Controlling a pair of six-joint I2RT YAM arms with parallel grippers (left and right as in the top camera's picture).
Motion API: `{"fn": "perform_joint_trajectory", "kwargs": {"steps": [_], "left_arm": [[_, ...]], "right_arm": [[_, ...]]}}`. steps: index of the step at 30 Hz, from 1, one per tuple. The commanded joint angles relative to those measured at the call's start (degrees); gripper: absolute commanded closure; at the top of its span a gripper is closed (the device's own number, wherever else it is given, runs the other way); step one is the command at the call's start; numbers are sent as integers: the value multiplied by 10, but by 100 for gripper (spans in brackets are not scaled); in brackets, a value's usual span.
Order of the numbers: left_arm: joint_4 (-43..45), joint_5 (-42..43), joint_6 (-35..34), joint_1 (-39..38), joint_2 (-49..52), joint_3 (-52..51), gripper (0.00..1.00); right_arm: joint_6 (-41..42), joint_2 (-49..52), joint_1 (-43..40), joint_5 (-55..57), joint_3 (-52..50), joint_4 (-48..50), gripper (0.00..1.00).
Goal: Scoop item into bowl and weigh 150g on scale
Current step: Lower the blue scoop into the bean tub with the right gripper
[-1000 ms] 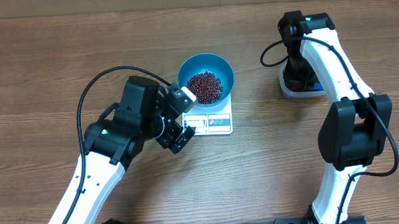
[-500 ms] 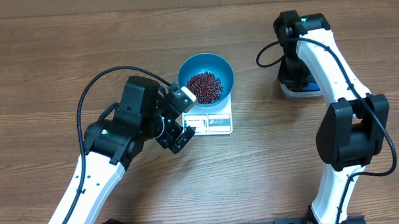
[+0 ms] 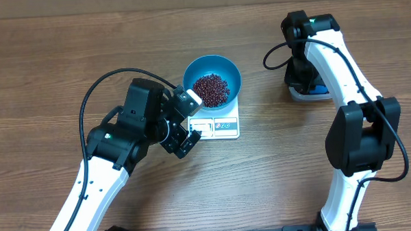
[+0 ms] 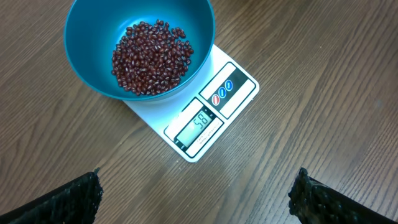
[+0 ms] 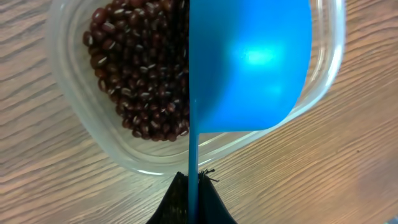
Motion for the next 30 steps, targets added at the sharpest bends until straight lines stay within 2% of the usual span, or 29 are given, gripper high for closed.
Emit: {"fn": "perform_joint_trajectory", "kwargs": {"steps": [1, 30], "left_arm": [[1, -1, -4, 3, 0, 3, 1], [1, -1, -4, 3, 0, 3, 0]], "right_arm": [[-18, 1, 2, -38, -3, 6, 96], [-32, 1, -13, -173, -3, 42, 96]]}}
